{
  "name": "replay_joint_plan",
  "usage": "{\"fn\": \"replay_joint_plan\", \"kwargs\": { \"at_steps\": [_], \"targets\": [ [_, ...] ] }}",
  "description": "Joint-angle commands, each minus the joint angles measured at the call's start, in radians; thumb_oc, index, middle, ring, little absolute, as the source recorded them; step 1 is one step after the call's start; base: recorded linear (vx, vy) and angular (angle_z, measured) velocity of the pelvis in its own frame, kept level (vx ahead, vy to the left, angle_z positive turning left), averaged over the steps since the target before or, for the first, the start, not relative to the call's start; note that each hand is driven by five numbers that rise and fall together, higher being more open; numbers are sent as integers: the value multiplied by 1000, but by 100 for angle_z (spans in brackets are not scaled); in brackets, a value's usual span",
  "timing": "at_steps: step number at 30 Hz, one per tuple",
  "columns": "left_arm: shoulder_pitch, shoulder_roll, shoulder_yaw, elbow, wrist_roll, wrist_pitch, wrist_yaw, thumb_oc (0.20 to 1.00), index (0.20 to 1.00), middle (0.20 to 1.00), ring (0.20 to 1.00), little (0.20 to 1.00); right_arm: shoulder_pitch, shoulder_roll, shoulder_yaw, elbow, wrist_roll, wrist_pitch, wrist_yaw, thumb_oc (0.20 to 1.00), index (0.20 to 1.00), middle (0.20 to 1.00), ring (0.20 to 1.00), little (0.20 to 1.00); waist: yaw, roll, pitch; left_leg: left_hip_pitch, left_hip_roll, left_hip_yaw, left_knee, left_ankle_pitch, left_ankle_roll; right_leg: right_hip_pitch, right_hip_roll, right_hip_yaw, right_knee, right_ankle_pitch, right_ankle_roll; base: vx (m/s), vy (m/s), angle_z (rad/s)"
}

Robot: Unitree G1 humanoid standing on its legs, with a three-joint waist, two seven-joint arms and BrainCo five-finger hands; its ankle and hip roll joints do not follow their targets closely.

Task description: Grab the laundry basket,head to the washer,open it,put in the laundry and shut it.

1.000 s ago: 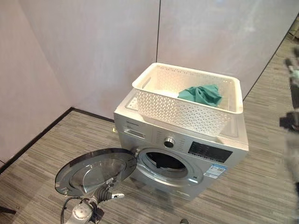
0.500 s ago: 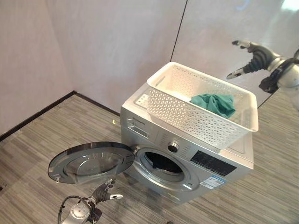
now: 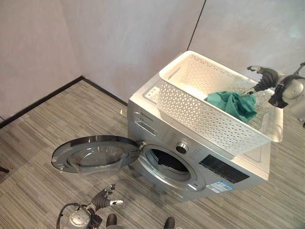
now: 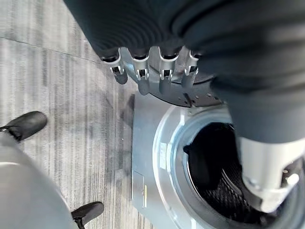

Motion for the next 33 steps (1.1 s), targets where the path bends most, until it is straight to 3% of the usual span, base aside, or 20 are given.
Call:
{"fn": "replay_joint_plan", "kwargs": {
  "at_steps": [1, 14, 23, 24, 25, 33],
  "targets": [
    [-27, 31, -15, -41, -20, -24, 8, 1000, 1000, 1000, 1000, 1000, -163, -34, 124, 50, -35, -6, 11, 1000, 1000, 1000, 1000, 1000, 53, -18, 45, -16, 9, -23, 77, -99, 34, -32, -11, 18, 51, -34, 31, 2, -52, 5],
    [-96, 34, -49, -60, -31, -14, 23, 1000, 1000, 1000, 1000, 1000, -104, -30, 149, 38, -60, 7, 27, 1000, 1000, 1000, 1000, 1000, 87, -27, 127, -118, 26, -72, 95, -70, 17, -81, 8, -28, 57, -52, 16, -6, -45, 14],
    [-102, 30, -49, -52, -44, -13, 23, 1000, 1000, 1000, 1000, 1000, -126, -71, 132, 153, -71, -1, 4, 1000, 1000, 1000, 1000, 1000, 87, -41, 110, -105, 27, -66, 84, -74, 19, -72, 18, -20, 41, -48, 18, 4, -5, 1],
    [-104, 31, -49, -51, -43, -12, 22, 1000, 1000, 1000, 1000, 1000, -134, -79, 131, 161, -72, -2, 2, 959, 959, 959, 959, 959, 85, -42, 105, -100, 27, -65, 81, -75, 20, -71, 18, -20, 40, -48, 18, 0, 0, 0],
    [-105, 32, -50, -52, -40, -11, 19, 1000, 1000, 1000, 1000, 1000, -153, -93, 133, 173, -65, 0, 1, 1000, 1000, 1000, 1000, 1000, 82, -46, 96, -90, 26, -62, 76, -78, 20, -63, 20, -20, 38, -49, 19, 34, 9, 1],
    [-94, 45, -47, -68, -42, -7, 4, 1000, 1000, 1000, 1000, 1000, -184, -108, 112, 223, -49, -3, -22, 1000, 1000, 1000, 1000, 1000, 80, -60, 75, -67, 23, -55, 75, -90, 24, -48, 20, -19, 38, -50, 22, 0, 0, 0]
  ]
}}
